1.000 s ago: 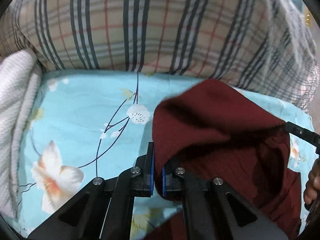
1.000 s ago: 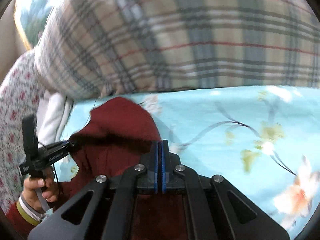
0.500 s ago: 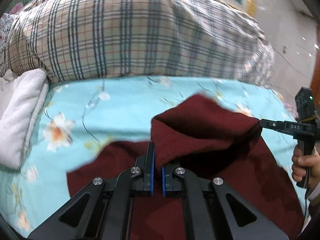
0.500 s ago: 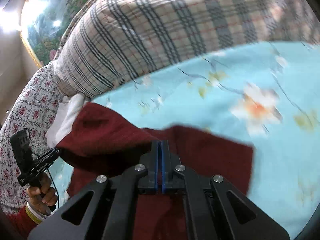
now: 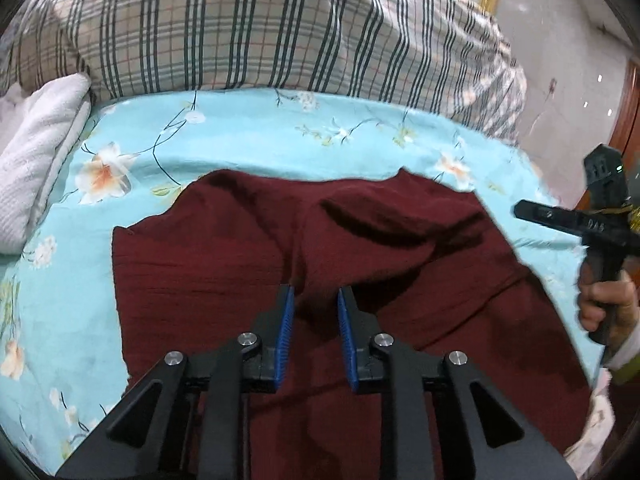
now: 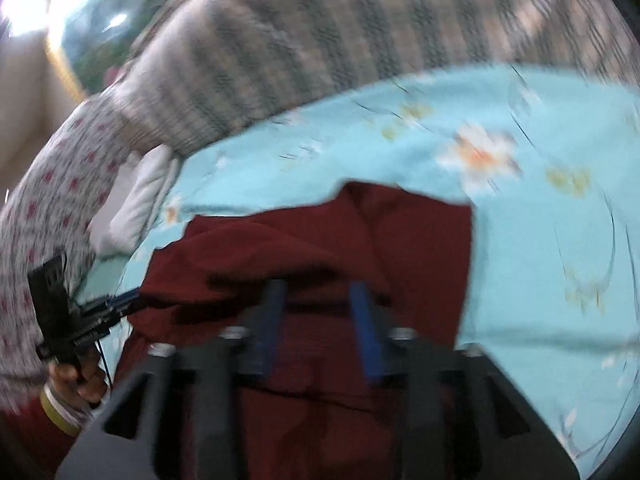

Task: Fold large clothes

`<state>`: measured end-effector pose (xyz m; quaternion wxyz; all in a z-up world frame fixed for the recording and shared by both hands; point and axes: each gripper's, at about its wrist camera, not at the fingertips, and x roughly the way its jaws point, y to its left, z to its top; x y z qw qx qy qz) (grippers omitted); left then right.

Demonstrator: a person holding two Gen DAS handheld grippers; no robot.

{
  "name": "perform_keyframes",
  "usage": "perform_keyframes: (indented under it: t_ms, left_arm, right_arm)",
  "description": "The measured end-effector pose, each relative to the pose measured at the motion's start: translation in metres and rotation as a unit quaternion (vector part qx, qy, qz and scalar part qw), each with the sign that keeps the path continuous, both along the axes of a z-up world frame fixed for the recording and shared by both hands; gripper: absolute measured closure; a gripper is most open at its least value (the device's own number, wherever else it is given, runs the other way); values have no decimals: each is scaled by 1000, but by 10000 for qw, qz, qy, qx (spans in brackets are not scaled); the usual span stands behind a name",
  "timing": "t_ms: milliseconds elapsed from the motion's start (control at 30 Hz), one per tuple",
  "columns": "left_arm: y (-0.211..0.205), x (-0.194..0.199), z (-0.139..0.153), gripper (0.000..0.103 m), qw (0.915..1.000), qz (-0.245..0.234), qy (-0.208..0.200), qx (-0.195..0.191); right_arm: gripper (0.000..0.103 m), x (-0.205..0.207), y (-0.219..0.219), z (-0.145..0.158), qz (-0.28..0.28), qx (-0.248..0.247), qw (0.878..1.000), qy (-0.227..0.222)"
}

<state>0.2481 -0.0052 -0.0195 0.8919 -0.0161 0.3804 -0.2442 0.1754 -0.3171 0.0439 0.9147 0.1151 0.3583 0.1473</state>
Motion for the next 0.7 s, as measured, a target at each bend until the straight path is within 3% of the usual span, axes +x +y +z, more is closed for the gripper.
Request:
perform_keyframes:
  t_ms: [167,267,367,467,500,533,600,700]
  left_arm:
    - [-12,3,14,80,9978,-492,15,-443]
    - [-26,7,9,80,9958,-825,76,-390]
    - [-35,15,-6,80,9941,-1030,251,-213]
    - [-37,29,-25,80,9932,-1016,563,-88]
    - [-37,35,-32,80,9931,-955,683,-48]
    - [-36,38,-35,80,9930,-919,747,-50]
    - [-33,46,-41,80,9928,-825,863,-115]
    - [-28,53,-42,80,9923,-750,949,-255]
  right_arm:
    - [46,27,66,0,1185,-676,9906,-67]
    - [46,45,100,-13,1715,-1186,9780,96]
    - [46,58,120,-27,1935,-1682,9664,172]
    - [46,73,125,-35,1779,-1984,9637,146]
    - [54,77,125,-35,1760,-1981,9641,136]
    - [77,80,124,-35,1774,-1931,9649,142]
    - [99,85,122,-31,1742,-1840,9672,180]
    - [99,74,116,-12,1671,-1625,9724,-90]
